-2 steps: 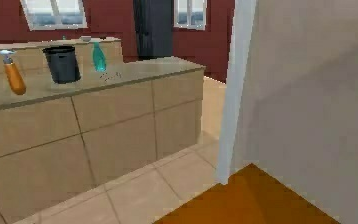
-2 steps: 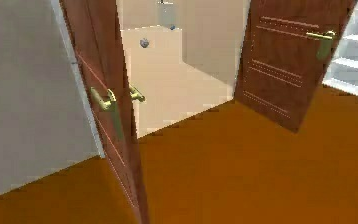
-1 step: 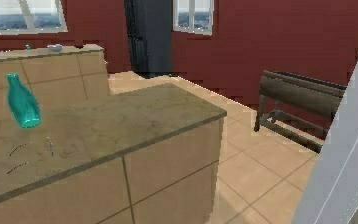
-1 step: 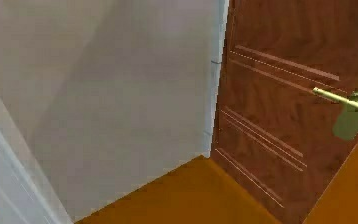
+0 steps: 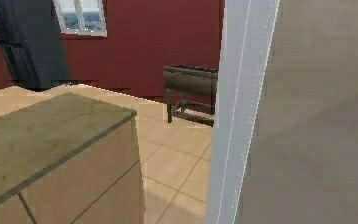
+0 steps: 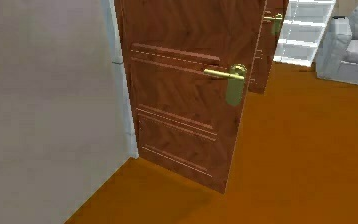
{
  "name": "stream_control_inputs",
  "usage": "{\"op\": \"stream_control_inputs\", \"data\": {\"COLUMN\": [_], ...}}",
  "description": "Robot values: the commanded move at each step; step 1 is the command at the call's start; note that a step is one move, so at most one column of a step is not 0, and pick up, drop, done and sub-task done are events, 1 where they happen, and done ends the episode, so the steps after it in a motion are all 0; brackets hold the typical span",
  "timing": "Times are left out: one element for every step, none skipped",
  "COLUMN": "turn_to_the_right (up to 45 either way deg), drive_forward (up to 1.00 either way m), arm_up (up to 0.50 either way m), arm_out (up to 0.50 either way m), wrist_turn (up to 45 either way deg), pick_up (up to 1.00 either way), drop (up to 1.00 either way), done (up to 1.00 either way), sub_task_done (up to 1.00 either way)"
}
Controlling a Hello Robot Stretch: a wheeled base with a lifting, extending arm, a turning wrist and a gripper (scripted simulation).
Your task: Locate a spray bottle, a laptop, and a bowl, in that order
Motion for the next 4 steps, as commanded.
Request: {"op": "stream_control_inputs", "data": {"turn_to_the_right": [0.0, -15.0, 0.0, 45.0], "drive_forward": [0.05, 0.00, 0.65, 0.00], "arm_up": [0.00, 0.00, 0.00, 0.00], "arm_out": [0.00, 0.00, 0.00, 0.00], "wrist_turn": [0.0, 0.0, 0.0, 0.0], "pick_up": [0.00, 0.00, 0.00, 0.00], "drop": [0.00, 0.00, 0.00, 0.00], "done": [0.00, 0.00, 0.00, 0.00], "sub_task_done": [0.00, 0.00, 0.00, 0.00]}}
